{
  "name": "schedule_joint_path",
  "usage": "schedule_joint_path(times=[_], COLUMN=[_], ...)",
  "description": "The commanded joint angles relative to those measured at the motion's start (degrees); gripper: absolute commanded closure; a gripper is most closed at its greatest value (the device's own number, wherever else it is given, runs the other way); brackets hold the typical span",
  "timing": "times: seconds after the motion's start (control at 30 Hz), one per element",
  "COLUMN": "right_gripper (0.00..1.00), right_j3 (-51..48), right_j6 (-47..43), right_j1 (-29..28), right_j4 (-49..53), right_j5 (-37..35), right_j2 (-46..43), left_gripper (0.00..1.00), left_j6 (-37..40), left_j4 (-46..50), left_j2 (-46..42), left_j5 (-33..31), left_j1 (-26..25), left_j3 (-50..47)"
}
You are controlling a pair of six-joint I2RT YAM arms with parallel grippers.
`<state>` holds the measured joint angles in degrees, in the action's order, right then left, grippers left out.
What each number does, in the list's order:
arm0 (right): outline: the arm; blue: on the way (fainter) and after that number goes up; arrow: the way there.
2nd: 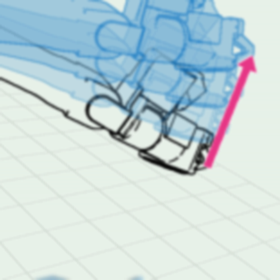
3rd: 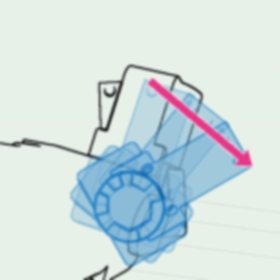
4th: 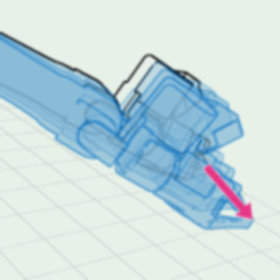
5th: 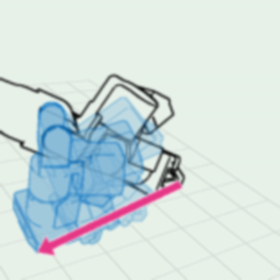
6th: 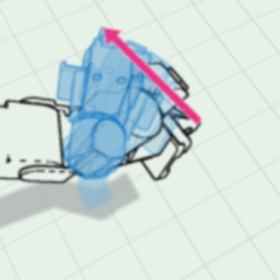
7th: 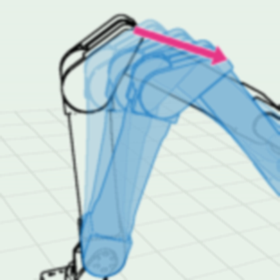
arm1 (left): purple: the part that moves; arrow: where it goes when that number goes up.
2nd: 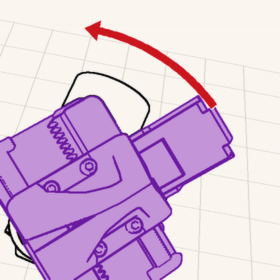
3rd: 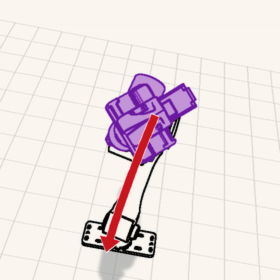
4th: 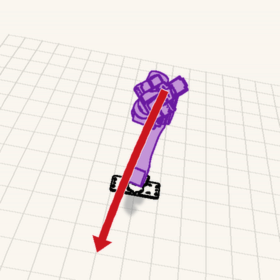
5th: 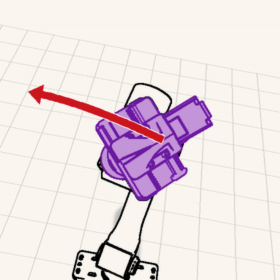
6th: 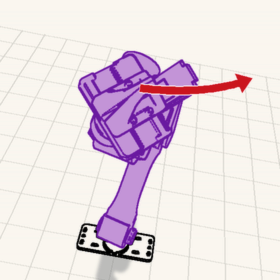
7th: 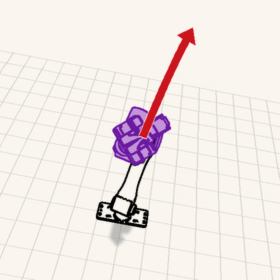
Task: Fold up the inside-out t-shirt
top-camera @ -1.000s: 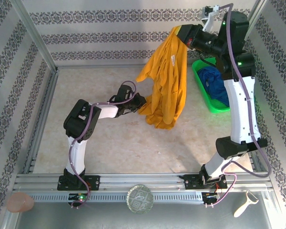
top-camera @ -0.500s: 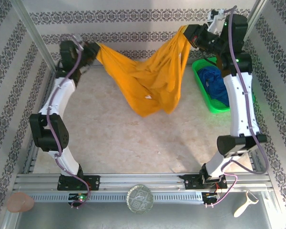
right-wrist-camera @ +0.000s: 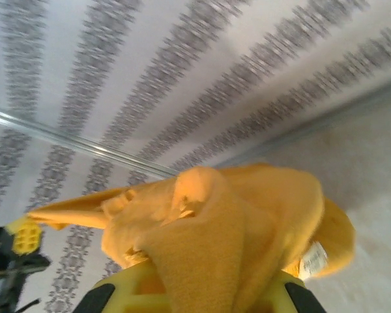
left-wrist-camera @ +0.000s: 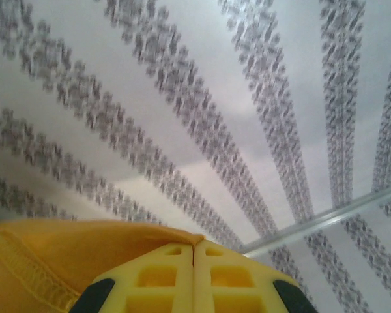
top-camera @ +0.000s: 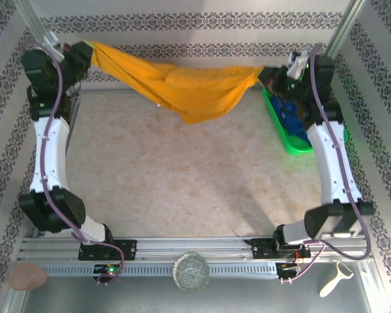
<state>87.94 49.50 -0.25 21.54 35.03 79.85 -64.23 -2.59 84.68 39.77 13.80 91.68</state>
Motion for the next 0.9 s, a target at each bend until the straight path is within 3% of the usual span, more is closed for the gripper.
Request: schedule_joint_path(times=[0.0, 0.03, 0.07, 0.2, 0.37, 0.5, 0.63, 0.87], right_gripper=[0.51, 0.34, 0.27, 0.26, 0.27, 0.25, 0.22, 0.20], right_j3=[-14.2, -18.3, -22.6, -33.2, -33.9, -30.9, -23.0, -0.6], right_j6=[-5.6, -7.0, -7.8, -8.9, -12.9, -13.9, -13.2, -12.0], right_j1=[-0.1, -0.4, -0.8, -4.9, -19.3, -28.4, -33.7, -37.8], right_j4=[1.6, 3.3, 4.4, 6.1, 10.0, 9.9, 8.3, 12.7], right_j5=[-10.0, -14.3, -18.5, -25.5, -33.5, -37.3, -37.6, -39.6], right_j2=[-5.9, -8.1, -10.4, -16.0, -11.8, -3.7, 9.1, 30.8], left_gripper=[1.00, 1.00, 1.00, 1.00, 1.00, 1.00, 1.00, 1.00], left_j6=[0.2, 1.7, 2.7, 4.2, 5.1, 7.4, 7.5, 7.2], left_j4=[-2.7, -1.8, -1.8, -2.9, 1.7, 9.1, 10.7, 8.2], left_j2=[-6.2, -8.6, -11.1, -21.0, -34.2, -42.7, -45.1, -44.7], left_j5=[4.0, 4.2, 4.6, 4.1, 1.6, -0.4, -1.0, -1.2], left_j1=[-2.2, -3.2, -4.0, -6.8, -7.0, -7.1, -7.1, -7.0], left_j3=[-13.8, -19.5, -25.5, -47.4, -65.6, -70.9, -73.8, -74.7])
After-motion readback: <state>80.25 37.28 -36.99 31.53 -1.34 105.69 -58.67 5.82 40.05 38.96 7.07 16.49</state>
